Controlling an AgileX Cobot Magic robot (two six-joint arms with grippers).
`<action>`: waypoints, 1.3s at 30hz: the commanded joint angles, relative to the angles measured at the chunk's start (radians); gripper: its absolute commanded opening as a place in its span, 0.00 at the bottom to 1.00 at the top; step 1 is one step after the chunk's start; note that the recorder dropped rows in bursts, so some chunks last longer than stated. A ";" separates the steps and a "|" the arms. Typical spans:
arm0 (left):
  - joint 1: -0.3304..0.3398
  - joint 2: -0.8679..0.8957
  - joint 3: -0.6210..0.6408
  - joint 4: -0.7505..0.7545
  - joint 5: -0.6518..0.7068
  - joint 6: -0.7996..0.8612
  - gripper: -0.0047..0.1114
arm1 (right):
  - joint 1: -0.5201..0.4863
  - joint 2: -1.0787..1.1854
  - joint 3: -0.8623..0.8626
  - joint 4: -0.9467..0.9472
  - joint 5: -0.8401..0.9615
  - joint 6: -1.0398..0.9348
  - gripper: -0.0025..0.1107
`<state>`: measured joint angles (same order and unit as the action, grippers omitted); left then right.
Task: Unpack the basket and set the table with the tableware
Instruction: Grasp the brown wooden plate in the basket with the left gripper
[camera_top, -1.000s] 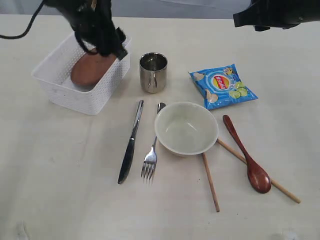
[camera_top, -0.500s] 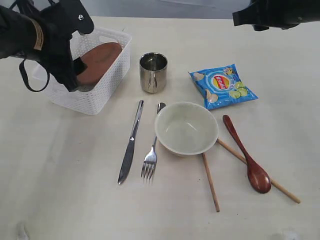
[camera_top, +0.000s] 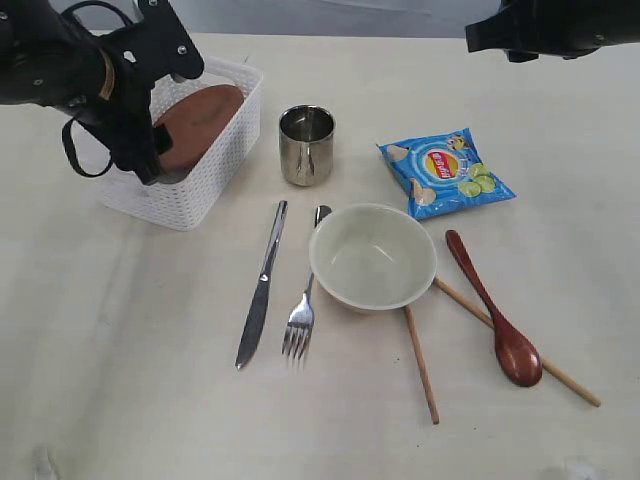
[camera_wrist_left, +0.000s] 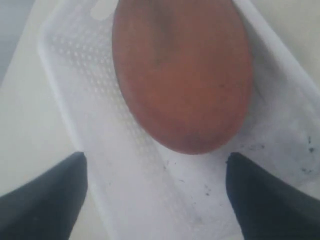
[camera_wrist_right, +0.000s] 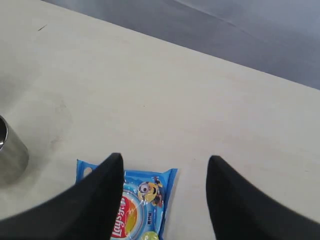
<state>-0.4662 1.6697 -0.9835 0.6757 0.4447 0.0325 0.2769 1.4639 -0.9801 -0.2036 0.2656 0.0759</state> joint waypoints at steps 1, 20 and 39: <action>0.006 0.017 -0.015 0.010 -0.005 0.028 0.66 | -0.006 -0.009 -0.007 0.000 -0.006 -0.001 0.46; 0.006 0.028 -0.015 -0.079 0.026 0.043 0.66 | -0.006 -0.009 -0.007 0.000 -0.015 -0.008 0.46; -0.004 0.059 -0.056 -0.531 0.082 0.575 0.66 | -0.006 -0.005 -0.007 0.000 -0.025 -0.012 0.46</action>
<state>-0.4662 1.7266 -1.0198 0.1917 0.4834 0.5783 0.2769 1.4639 -0.9801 -0.2036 0.2516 0.0718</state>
